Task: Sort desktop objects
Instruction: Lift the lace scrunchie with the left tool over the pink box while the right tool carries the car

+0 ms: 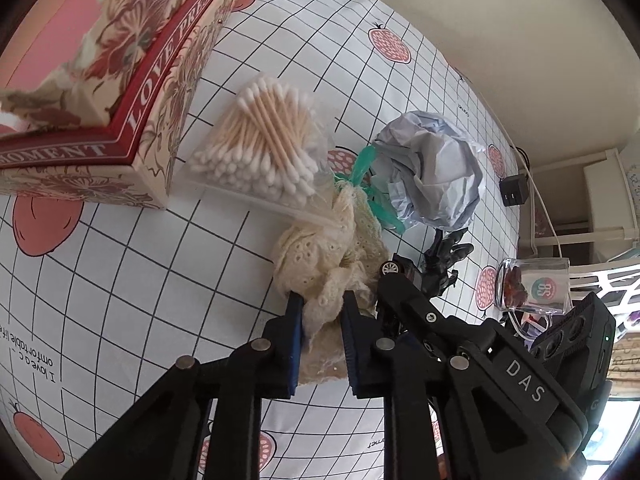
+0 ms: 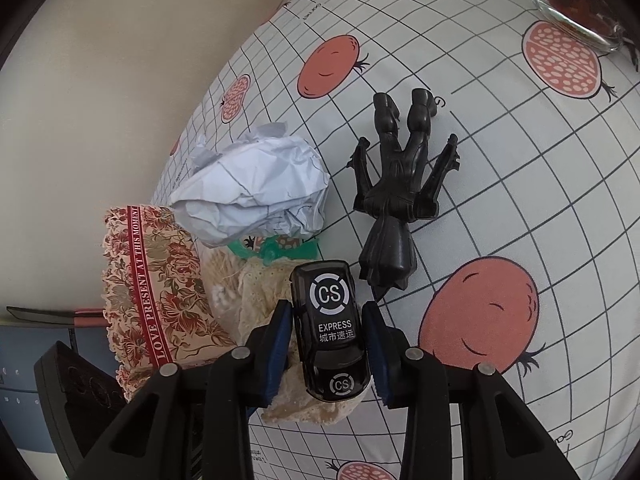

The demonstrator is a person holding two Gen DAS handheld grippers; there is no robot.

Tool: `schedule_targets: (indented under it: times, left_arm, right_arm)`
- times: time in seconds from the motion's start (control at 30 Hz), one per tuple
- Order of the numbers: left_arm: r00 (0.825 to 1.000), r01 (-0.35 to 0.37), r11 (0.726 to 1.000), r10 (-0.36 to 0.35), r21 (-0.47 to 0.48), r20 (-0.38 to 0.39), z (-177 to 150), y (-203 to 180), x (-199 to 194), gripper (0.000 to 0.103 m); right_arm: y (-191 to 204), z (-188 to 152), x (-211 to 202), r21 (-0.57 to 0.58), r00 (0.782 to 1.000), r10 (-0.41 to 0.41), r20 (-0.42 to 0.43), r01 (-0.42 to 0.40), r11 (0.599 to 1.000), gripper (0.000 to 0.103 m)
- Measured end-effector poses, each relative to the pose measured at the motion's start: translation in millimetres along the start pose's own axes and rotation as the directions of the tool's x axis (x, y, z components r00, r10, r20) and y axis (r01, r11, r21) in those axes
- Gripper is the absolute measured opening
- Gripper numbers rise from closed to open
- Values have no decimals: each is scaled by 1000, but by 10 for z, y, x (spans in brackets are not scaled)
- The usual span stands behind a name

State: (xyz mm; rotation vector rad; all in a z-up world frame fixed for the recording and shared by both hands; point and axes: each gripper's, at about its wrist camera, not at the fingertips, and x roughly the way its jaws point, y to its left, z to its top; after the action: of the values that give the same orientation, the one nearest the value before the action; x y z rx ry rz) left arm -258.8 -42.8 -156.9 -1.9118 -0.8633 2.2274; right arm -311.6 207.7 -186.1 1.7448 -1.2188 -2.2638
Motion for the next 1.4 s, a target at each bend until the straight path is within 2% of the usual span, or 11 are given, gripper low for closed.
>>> schedule_targets:
  times: [0.1, 0.23, 0.33, 0.47, 0.7, 0.93, 1.07, 1.2, 1.4]
  left_arm:
    - [1000, 8, 1000, -8, 18, 12, 15, -34, -47, 15]
    - [999, 26, 999, -26, 24, 27, 141, -256, 106, 13]
    - [998, 39, 999, -41, 37, 44, 85, -160, -105, 12]
    - [994, 80, 996, -83, 38, 65, 150, -186, -216, 12]
    - [985, 113, 991, -120, 65, 122, 157, -205, -488, 11]
    - [974, 130, 988, -143, 82, 177, 174, -214, -689, 11]
    - [964, 142, 986, -159, 91, 213, 197, -184, -816, 11]
    - [949, 159, 982, -180, 103, 257, 216, -160, -957, 11]
    - [915, 160, 977, -200, 141, 351, 227, -160, -1200, 11]
  right_arm:
    - [39, -8, -67, -11, 1000, 3, 14, -3, 1000, 39]
    - [56, -11, -133, -2, 999, 29, 33, -29, 1000, 39]
    - [84, -13, -203, -5, 995, 82, 54, -82, 997, 39]
    - [111, 18, -410, -26, 986, 137, 93, -136, 990, 35]
    - [296, 11, -408, -70, 971, 198, 137, -189, 979, 35]
    - [360, -13, -595, -92, 943, 261, 208, -247, 965, 35]
    - [350, 1, -687, -97, 923, 284, 259, -267, 959, 35]
    - [364, 9, -720, -110, 914, 299, 273, -279, 954, 35]
    - [410, 5, -728, -127, 898, 341, 279, -318, 940, 35]
